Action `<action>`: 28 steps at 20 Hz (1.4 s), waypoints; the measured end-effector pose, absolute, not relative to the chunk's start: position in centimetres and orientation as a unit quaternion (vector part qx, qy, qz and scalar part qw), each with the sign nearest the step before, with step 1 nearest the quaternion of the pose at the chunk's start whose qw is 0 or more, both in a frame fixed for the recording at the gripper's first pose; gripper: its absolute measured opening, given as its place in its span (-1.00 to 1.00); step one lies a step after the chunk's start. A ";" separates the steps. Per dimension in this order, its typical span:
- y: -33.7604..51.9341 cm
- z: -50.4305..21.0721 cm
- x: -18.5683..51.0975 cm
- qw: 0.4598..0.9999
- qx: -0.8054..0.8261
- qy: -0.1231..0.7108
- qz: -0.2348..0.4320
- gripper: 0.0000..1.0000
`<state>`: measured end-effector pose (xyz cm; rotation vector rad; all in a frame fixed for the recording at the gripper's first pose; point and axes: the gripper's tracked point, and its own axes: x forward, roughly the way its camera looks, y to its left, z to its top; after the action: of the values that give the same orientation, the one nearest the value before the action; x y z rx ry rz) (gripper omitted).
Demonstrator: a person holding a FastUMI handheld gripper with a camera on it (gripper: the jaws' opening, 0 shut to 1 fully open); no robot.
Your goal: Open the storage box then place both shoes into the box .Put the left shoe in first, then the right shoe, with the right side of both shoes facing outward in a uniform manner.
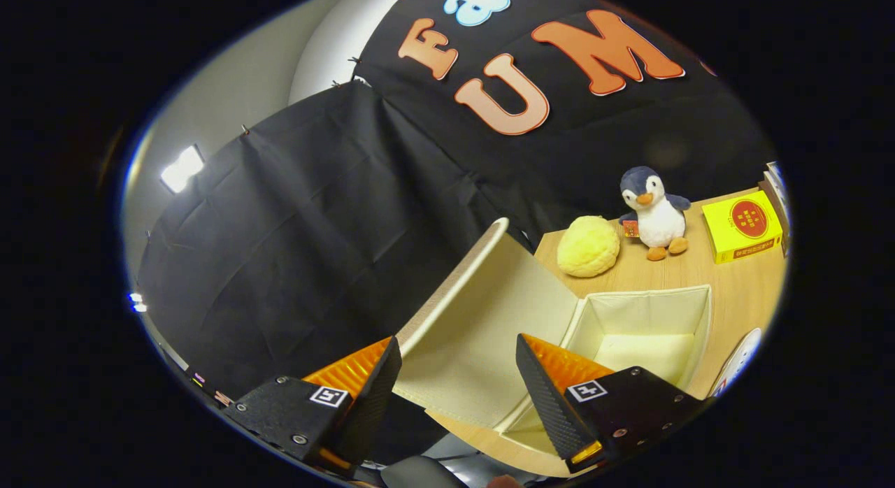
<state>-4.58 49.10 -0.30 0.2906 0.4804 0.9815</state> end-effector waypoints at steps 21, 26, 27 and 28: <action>14.9 -12.8 5.5 0.970 0.072 0.217 0.083 0.97; 11.9 -18.2 5.4 0.962 0.043 0.264 0.053 0.97; 11.6 -19.3 5.4 0.960 0.038 0.273 0.049 0.97; 11.4 -20.1 5.4 0.958 0.033 0.282 0.046 0.96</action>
<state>5.40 11.38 -20.14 0.0672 0.5715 0.0941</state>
